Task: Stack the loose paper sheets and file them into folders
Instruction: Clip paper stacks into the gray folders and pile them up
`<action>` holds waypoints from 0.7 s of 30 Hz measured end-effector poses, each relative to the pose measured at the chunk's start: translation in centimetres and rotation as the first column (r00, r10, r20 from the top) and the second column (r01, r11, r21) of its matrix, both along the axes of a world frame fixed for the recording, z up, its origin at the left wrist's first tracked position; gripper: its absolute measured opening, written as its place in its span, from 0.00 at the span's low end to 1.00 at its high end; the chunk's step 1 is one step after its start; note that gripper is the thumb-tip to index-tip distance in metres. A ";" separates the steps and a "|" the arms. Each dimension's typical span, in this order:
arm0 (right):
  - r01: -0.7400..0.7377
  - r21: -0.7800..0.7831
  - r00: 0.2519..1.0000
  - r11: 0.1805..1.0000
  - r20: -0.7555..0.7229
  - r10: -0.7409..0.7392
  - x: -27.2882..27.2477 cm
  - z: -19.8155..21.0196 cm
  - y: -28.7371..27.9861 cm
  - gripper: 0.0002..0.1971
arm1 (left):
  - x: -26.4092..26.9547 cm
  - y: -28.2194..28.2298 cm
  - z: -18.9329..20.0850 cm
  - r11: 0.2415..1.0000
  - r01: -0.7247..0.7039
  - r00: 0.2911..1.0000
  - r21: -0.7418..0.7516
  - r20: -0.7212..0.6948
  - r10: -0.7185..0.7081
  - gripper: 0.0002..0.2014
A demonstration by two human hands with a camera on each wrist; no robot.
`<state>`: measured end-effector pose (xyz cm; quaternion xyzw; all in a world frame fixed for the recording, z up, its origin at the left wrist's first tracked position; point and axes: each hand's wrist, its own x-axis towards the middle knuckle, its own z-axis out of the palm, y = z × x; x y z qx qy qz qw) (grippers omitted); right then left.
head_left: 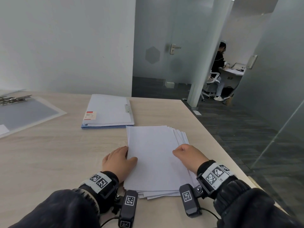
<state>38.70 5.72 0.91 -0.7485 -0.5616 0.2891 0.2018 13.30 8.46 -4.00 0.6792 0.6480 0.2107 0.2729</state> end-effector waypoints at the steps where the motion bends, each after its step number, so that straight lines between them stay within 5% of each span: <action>1: 0.012 0.013 0.999 1.000 -0.031 -0.011 0.0 0.1 0.1 0.10 | 0.0 -0.3 0.3 1.000 -0.011 1.000 0.004 0.027 0.011 0.11; 5: 0.030 0.003 0.991 1.000 -0.131 -0.030 -0.2 0.3 0.3 0.11 | -0.4 -1.3 0.9 0.993 -0.067 0.964 -0.096 0.251 0.089 0.27; 9: 0.031 -0.002 0.987 1.000 -0.158 -0.031 -0.8 0.1 0.0 0.10 | -1.2 -1.5 0.9 0.987 -0.079 0.876 -0.138 0.463 0.135 0.27; 21: 0.044 -0.040 0.998 0.998 -0.041 -0.046 1.3 -0.6 3.2 0.10 | -1.5 -1.7 1.2 0.993 -0.070 0.864 -0.096 0.492 0.108 0.34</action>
